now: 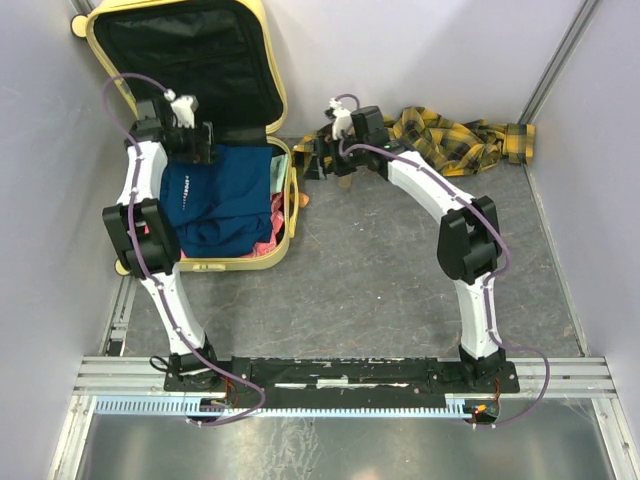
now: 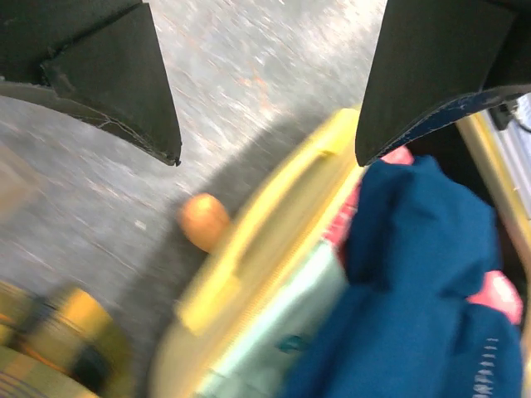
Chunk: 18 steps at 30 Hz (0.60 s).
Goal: Pack the luggage
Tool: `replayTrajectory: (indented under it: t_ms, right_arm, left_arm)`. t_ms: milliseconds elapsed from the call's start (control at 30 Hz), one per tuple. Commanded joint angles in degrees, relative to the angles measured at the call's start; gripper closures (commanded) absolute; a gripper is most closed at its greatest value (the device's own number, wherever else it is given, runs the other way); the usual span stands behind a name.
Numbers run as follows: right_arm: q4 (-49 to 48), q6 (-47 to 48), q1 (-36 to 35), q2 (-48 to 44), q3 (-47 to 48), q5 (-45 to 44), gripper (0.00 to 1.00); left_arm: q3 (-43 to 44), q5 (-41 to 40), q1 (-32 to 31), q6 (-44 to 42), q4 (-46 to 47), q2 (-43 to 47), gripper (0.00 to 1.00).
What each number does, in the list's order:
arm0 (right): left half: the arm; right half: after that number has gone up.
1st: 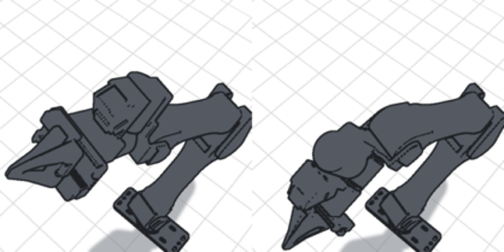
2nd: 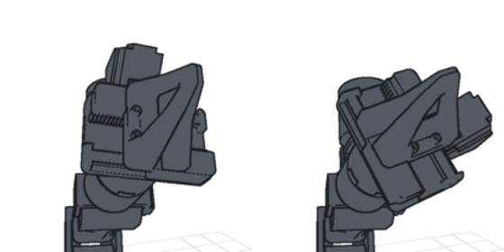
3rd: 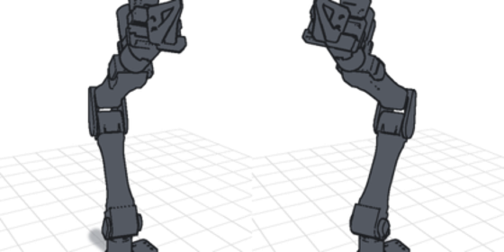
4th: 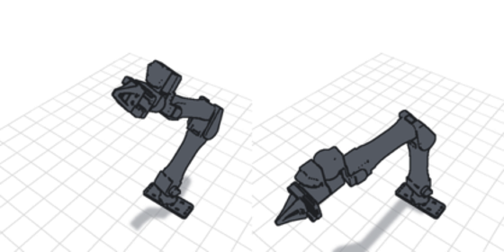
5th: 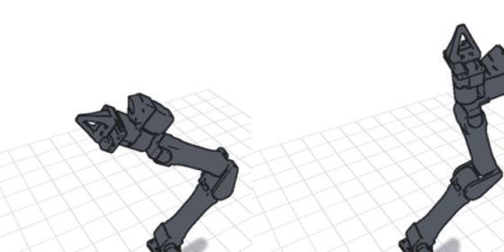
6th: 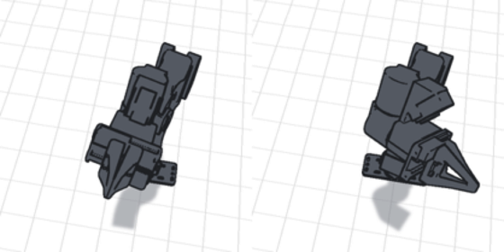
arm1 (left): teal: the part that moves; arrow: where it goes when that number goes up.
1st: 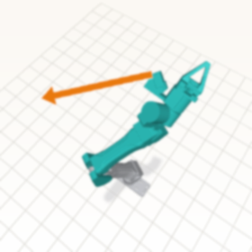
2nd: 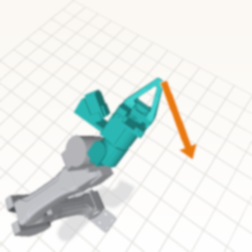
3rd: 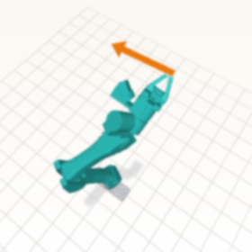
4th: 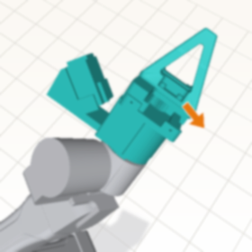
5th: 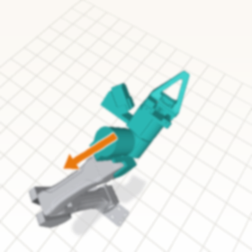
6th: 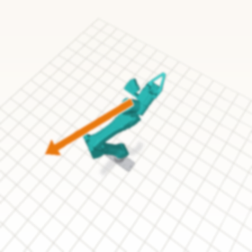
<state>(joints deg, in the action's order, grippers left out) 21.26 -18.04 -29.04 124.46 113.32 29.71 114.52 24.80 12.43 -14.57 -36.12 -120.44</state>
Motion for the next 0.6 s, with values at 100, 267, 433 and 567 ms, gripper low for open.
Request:
replayTrajectory:
  t_ms: [100, 267, 433, 567]
  right_arm:
    - [8.1, 5.1, 6.8, -6.3, -2.2, -16.1, 0.11]
    - [8.6, 5.5, 9.7, -5.5, -3.6, -25.7, 0.14]
    - [8.8, 6.2, 11.5, -1.9, -1.0, -27.9, 0.18]
    - [7.3, 0.3, 10.1, 0.9, 1.7, -32.0, 0.14]
  left_arm:
    - [-8.1, -12.4, 2.3, -5.0, 0.3, 0.9, 0.01]
    - [-10.5, -10.9, 2.2, -2.1, 4.6, 9.1, 0.01]
    - [-8.6, -9.3, 1.3, -1.4, 5.7, 14.1, 0.01]
    - [-11.5, -11.4, -0.4, -0.6, 8.4, 17.7, 0.01]
